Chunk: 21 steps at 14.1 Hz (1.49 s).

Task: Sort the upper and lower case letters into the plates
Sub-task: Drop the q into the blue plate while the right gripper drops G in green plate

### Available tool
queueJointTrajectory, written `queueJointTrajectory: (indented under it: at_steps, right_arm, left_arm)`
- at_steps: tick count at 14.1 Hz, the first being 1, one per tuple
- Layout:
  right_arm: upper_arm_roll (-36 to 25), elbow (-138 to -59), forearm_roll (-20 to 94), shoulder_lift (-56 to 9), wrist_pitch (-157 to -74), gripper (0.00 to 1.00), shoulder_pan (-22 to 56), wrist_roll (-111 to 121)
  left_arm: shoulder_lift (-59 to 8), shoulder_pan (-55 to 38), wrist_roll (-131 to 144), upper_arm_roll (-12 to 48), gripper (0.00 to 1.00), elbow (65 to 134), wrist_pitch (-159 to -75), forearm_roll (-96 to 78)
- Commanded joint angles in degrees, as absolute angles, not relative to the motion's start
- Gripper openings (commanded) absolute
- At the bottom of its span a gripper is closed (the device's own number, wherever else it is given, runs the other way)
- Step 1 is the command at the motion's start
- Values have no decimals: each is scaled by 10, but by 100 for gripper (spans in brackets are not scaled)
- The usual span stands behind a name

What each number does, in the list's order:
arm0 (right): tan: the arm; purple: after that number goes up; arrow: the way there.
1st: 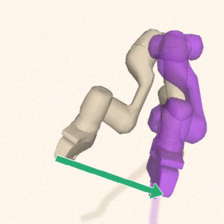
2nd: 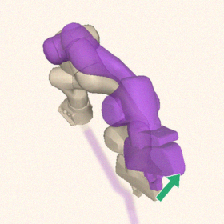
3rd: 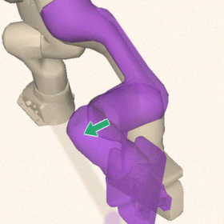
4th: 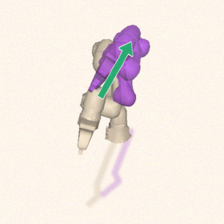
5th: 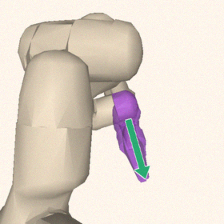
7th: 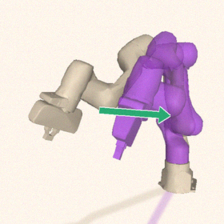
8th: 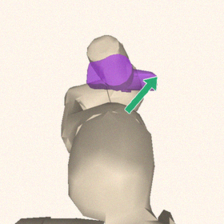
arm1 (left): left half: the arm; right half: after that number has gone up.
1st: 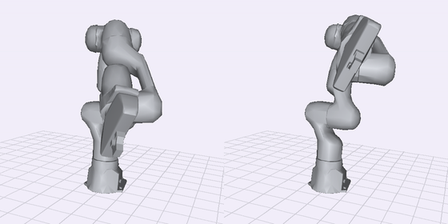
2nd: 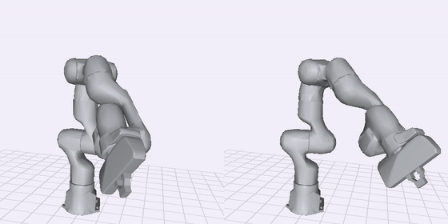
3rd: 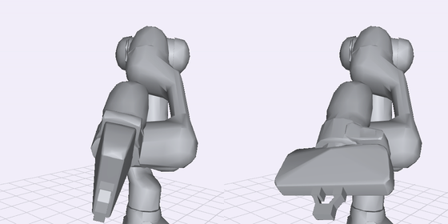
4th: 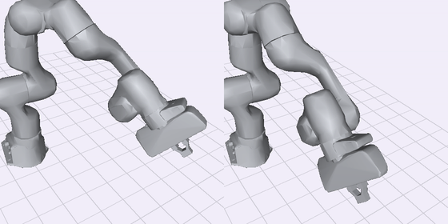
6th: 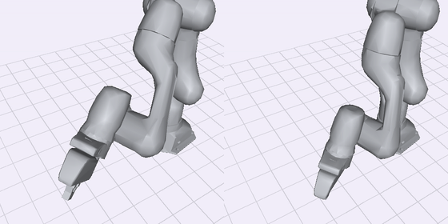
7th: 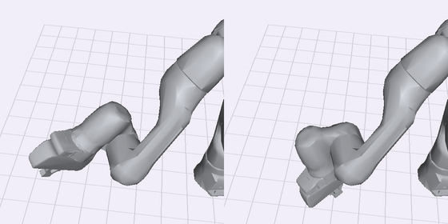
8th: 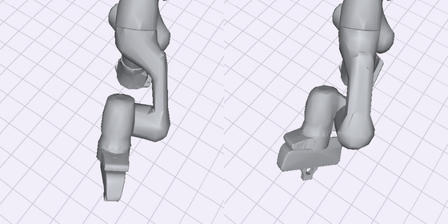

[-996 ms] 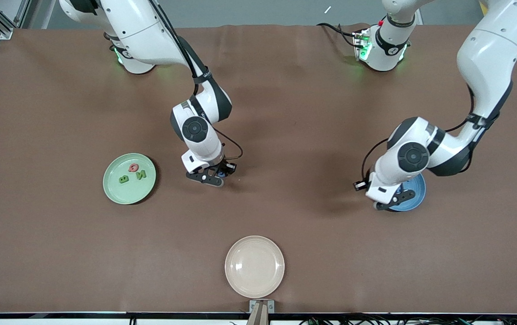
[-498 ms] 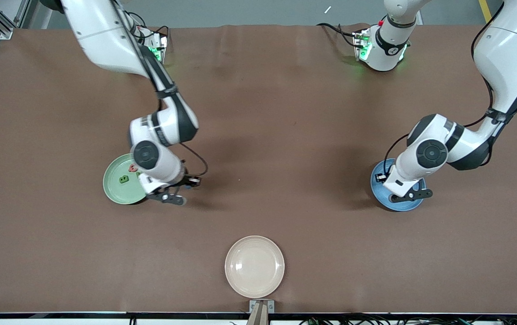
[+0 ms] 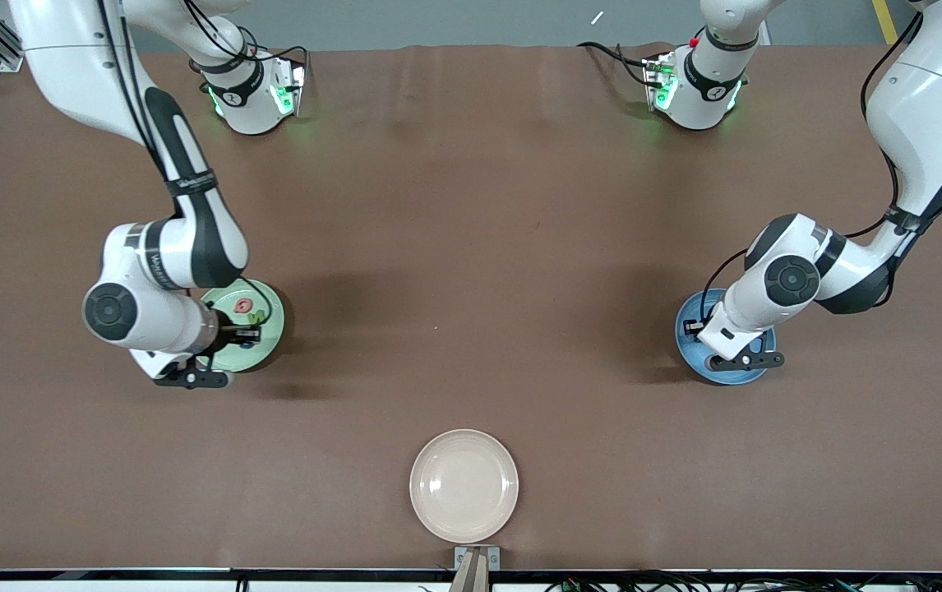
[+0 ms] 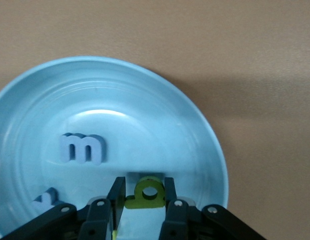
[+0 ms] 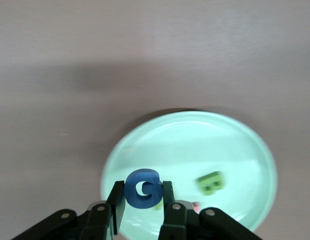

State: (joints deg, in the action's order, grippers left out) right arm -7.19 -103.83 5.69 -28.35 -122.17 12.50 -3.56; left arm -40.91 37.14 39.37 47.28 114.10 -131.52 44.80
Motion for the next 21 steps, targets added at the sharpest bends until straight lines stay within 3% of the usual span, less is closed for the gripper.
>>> queueJointTrajectory:
  at_steps: [1,3,4,5,6,8,11,13,18,19,20,21]
  right_arm:
    - [-59,-1054,40,-276,-1241,2,102,-10]
    - [-59,-1072,40,-277,-1275,2,91,10]
    - [-59,-1081,40,-279,-1292,2,87,17]
    - [-58,-1088,40,-281,-1305,2,82,22]
    - [-58,-1092,40,-283,-1310,2,79,23]
    - [-57,-1092,42,-289,-1317,2,79,23]
    - [-57,-1097,44,-300,-1330,2,81,23]
    - [-56,-1098,48,-309,-1336,2,83,23]
    - [-54,-1103,48,-317,-1349,5,87,20]
    - [-54,-1103,48,-317,-1347,24,87,19]
    - [-54,-1103,48,-316,-1345,85,87,19]
    - [-54,-1102,48,-315,-1340,100,87,19]
  left_arm:
    - [-413,374,389,475,14,1144,-1324,458]
    - [-411,375,389,475,21,1144,-1324,458]
    - [-410,376,389,475,39,1144,-1323,458]
    - [-409,378,388,475,70,1144,-1322,458]
    - [-403,381,388,476,91,1144,-1319,458]
    - [-386,408,388,492,100,1145,-1314,453]
    - [-383,481,388,582,100,1140,-1267,445]
    - [-380,498,384,612,100,1134,-1245,423]
    - [-381,498,384,625,100,1097,-1202,401]
    - [-381,497,384,626,100,1093,-1200,401]
    - [-384,497,384,626,100,1091,-1200,401]
    - [-384,496,384,626,100,1090,-1201,400]
